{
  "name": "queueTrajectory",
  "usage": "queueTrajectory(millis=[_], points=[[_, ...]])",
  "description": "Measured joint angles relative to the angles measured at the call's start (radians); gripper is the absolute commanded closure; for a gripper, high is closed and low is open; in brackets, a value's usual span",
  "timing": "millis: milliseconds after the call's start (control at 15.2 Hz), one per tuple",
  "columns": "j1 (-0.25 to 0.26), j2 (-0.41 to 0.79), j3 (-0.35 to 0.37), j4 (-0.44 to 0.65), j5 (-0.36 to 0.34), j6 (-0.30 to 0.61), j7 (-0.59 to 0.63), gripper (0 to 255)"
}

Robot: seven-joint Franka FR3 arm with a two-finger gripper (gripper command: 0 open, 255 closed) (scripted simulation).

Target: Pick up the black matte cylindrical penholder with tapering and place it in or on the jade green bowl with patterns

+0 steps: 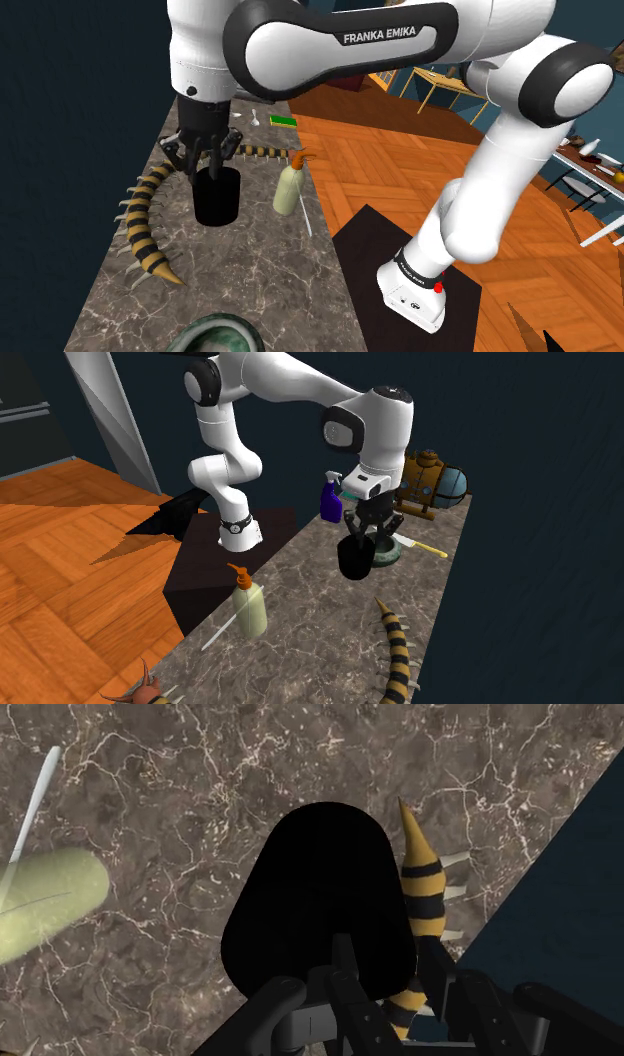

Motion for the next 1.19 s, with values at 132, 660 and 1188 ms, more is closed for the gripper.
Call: queueTrajectory(millis=[132,660,1188], points=[[0.017,-0.029,0.017,-0.029,0.013,0.004,0.031,255],[0.111,-0.069,0.099,-0.034,0.029,-0.027,0.202,255],[0.216,-0.049,0.184,0.006,0.011,-0.055,0.395,255]])
